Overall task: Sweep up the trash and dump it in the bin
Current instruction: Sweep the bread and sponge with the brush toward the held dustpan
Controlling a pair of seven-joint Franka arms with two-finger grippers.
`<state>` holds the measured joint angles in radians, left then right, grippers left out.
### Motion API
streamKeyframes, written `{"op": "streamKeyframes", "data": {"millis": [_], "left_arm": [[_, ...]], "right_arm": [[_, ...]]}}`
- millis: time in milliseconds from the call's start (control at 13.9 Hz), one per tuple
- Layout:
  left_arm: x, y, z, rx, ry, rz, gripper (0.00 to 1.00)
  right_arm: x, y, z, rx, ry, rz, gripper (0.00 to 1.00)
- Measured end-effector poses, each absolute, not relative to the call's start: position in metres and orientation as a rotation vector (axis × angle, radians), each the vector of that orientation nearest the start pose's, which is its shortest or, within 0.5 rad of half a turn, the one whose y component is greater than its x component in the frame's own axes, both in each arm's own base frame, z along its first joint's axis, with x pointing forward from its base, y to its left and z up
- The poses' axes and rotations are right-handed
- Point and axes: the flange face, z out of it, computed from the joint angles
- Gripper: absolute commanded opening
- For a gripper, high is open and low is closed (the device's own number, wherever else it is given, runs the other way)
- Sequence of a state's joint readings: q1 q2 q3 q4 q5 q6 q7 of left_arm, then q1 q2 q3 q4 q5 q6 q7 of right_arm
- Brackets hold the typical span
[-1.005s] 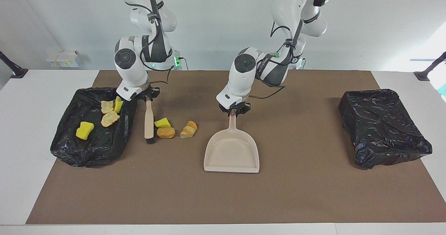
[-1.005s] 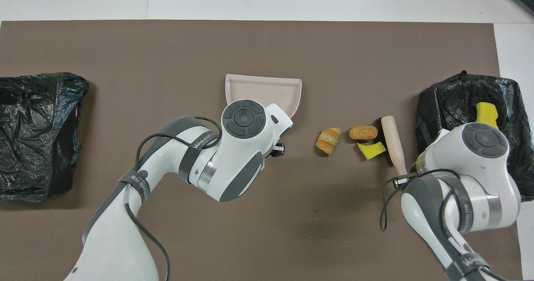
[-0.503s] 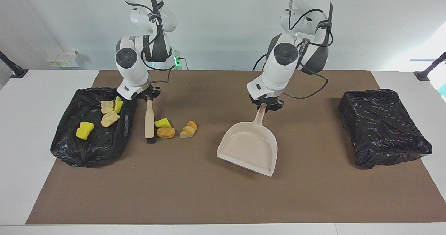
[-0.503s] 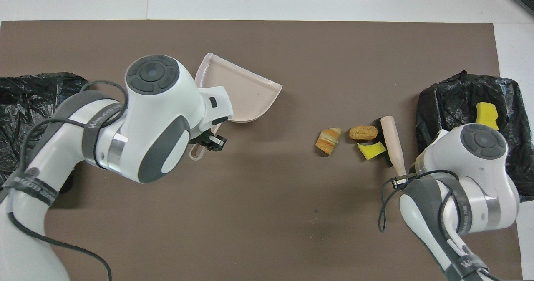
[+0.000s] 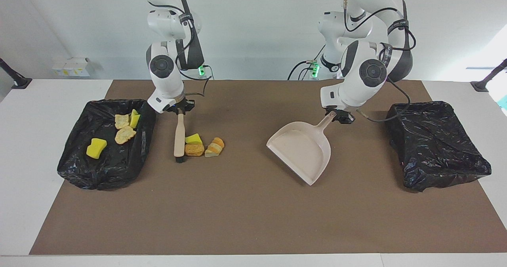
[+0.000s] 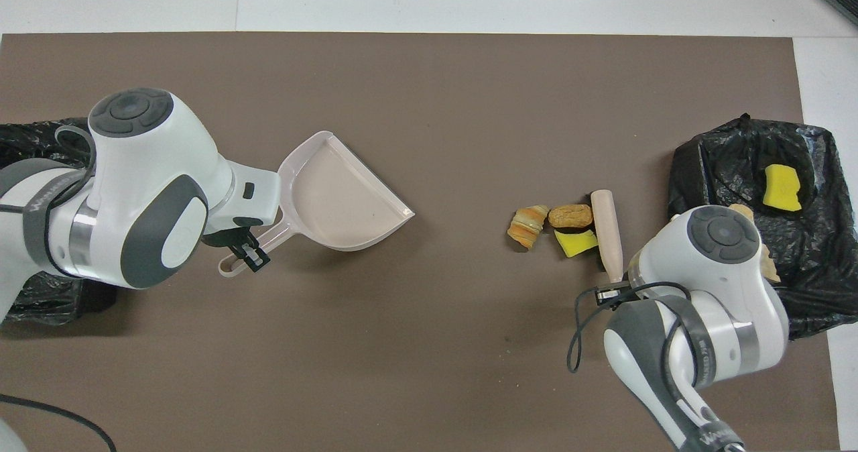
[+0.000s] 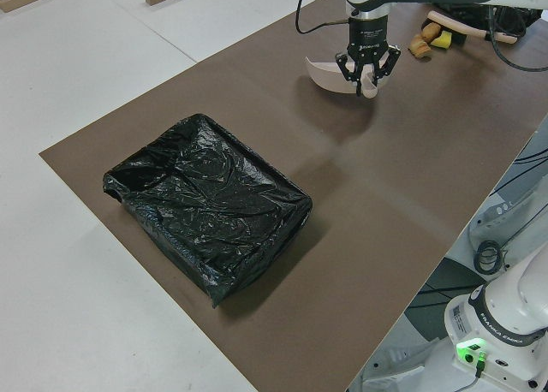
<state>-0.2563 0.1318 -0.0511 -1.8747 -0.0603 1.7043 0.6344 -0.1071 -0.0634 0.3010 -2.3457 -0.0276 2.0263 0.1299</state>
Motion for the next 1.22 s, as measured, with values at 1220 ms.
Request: {"op": "streamKeyframes", "data": {"millis": [1220], "left_arm": [[0.492, -0.214, 0.377, -2.417, 1.874, 0.225, 0.00]], "right_arm": [[0.450, 0.221, 0.335, -3.062, -0.081, 0.398, 0.00]]}}
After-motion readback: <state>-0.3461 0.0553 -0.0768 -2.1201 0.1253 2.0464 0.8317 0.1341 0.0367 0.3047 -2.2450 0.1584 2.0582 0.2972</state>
